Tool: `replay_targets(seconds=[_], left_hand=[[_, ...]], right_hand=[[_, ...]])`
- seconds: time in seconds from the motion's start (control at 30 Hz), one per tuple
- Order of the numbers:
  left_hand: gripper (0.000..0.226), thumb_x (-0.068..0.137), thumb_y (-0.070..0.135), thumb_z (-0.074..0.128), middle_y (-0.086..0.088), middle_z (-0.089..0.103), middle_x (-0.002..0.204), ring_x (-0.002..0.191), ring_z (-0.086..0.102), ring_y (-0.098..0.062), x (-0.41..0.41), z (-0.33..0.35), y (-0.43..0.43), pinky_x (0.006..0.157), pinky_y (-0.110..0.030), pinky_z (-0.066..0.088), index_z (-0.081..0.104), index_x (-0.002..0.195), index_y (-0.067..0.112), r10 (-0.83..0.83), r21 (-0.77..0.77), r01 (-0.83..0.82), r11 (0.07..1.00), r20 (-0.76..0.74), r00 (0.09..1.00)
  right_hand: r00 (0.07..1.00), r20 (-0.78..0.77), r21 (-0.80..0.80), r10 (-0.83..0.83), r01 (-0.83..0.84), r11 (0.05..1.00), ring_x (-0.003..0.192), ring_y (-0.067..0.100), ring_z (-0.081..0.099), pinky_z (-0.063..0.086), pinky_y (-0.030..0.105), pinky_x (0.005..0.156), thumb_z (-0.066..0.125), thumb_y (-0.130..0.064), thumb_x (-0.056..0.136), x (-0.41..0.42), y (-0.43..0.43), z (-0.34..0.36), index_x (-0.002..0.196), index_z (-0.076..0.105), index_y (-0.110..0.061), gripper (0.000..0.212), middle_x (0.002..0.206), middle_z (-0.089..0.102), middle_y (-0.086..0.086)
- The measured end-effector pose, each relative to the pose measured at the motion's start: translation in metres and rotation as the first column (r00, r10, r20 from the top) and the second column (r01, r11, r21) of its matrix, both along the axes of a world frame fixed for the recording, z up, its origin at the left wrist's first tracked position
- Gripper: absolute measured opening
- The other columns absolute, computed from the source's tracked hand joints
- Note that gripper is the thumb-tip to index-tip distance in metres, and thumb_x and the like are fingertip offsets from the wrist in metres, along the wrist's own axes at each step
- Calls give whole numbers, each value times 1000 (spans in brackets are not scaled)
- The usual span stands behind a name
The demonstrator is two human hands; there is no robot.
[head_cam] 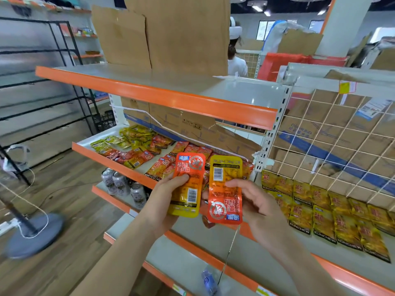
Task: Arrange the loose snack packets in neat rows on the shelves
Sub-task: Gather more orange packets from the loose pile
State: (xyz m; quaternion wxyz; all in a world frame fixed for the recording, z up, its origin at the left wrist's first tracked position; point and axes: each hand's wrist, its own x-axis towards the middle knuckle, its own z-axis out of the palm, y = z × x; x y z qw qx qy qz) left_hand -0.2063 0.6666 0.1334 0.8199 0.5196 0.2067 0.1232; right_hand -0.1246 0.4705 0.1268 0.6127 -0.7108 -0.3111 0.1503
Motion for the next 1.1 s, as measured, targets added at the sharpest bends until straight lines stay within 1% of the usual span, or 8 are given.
replay_targets(seconds=[0.1,0.23,0.4,0.53,0.63,0.8,0.97,1.1], left_hand=[[32,92,32,57,-20,72,97,72,69,-30,5,-2,16,77,-40,52,79,96,9,-41,-48,42,998,16,999],[62,101,45,33,-14,74,85,67,70,-25,9,-3,43,66,-32,57,82,76,15,-82,-159,88,983,43,996],[58,101,40,30,-16,75,94,78,72,-28,11,-10,90,71,-34,55,81,89,14,-68,-191,73,979,32,997],[54,101,39,31,-22,73,100,81,72,-32,9,-17,124,80,-40,50,74,109,8,-80,-188,86,978,39,996],[51,99,38,34,-18,74,93,75,73,-30,8,-22,144,70,-37,55,77,98,9,-73,-211,79,974,37,997],[40,84,38,49,-11,75,86,69,72,-25,0,-20,169,57,-31,58,82,78,16,-133,-220,154,963,111,985],[36,83,35,50,-11,72,82,68,68,-24,-8,-21,193,67,-35,50,80,81,14,-229,-230,261,938,155,961],[11,84,20,71,-7,62,82,65,55,-19,-9,-34,208,60,-30,44,64,92,24,-272,-196,292,936,120,955]], right_hand=[[1000,-7,18,-31,31,999,98,17,71,60,31,67,39,16,97,0,14,-3,116,64,-25,52,116,70,2],[997,-44,90,-59,62,994,91,24,73,62,47,69,45,25,90,-5,42,-1,114,65,-19,53,108,73,4],[971,-8,154,-240,238,959,69,5,62,46,12,62,69,9,83,-11,87,0,96,72,-20,32,78,71,-7],[938,46,119,-343,335,935,65,12,49,40,16,61,77,-12,84,-13,118,-7,84,77,-25,13,66,60,-13],[923,-29,116,-384,385,916,84,26,65,52,36,80,84,-23,76,-18,141,-11,87,79,-30,13,91,73,2],[905,-234,165,-355,396,903,68,10,68,53,25,65,76,-9,80,-31,175,-5,75,80,-21,14,80,76,-1],[879,-342,242,-331,423,873,73,28,57,40,52,69,77,-20,72,-45,198,-4,80,79,-18,8,77,73,3],[862,-359,219,-358,451,865,79,33,59,40,77,70,82,-41,60,-56,206,-1,86,78,-20,34,86,73,8]])
